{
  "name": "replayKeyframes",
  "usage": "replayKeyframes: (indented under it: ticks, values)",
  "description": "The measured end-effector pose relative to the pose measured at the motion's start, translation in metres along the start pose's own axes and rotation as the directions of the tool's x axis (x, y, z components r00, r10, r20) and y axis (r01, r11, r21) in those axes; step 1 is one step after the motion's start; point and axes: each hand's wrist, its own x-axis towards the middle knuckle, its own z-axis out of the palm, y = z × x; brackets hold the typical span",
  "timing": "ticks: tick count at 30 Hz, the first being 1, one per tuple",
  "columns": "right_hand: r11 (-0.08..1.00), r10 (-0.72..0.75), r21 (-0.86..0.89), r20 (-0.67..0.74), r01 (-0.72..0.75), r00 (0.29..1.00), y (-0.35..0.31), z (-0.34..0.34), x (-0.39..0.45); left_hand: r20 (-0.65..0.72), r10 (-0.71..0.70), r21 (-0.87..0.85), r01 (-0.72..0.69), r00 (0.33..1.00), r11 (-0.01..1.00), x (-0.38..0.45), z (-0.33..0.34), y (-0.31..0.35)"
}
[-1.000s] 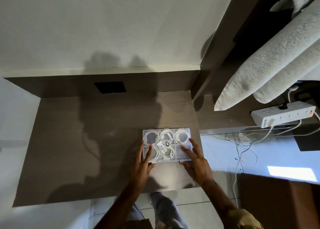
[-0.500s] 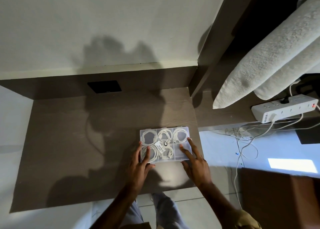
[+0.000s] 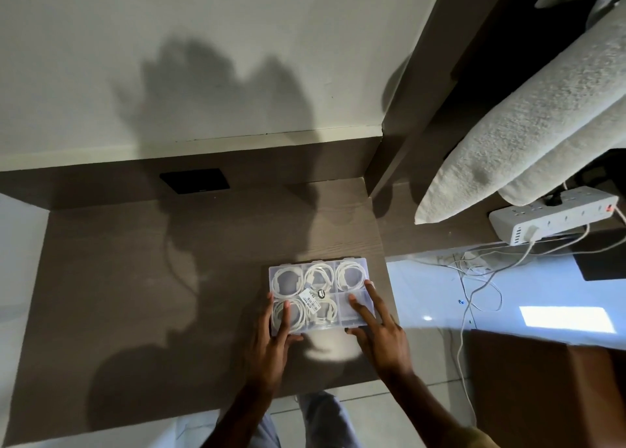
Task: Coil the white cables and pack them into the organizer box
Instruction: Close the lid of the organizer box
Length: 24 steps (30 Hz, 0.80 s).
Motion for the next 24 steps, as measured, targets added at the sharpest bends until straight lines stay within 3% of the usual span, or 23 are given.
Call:
replayKeyframes:
  ticks: [6,9,14,18,20,22,24]
  values:
    - [1.000,-0.007,-0.006,-0.020,0.007,1.000,-0.008,-0.003,-0.002,-0.026,-0.063,-0.093,0.060,0.998,0.994,-0.003,0.010,-0.003]
    - [1.000,0.004,-0.019,-0.007,-0.004,1.000,-0.010,-0.002,-0.003,-0.061,-0.155,-0.236,0.136,0.986,0.962,-0.004,0.003,0.004]
    - [1.000,0.015,-0.019,-0.013,-0.015,1.000,-0.009,0.001,-0.005,0.078,-0.058,-0.120,0.067,0.995,0.991,-0.008,-0.005,0.020]
    - [0.999,0.033,-0.007,-0.002,-0.033,0.999,-0.005,0.003,-0.005,0.082,-0.119,-0.160,0.131,0.989,0.978,0.008,-0.012,0.015]
    - [0.999,0.046,-0.006,0.006,-0.046,0.999,-0.007,0.003,-0.004,0.161,-0.079,-0.015,0.083,0.984,0.996,0.017,-0.008,0.009]
    - [0.999,0.043,-0.006,0.002,-0.043,0.999,-0.009,0.001,-0.003,0.152,-0.057,0.075,0.046,0.987,0.996,0.021,-0.010,0.011]
    - [0.998,0.056,-0.012,0.006,-0.056,0.998,-0.011,-0.002,-0.001,0.208,-0.048,0.062,0.036,0.977,0.997,0.019,-0.010,0.020]
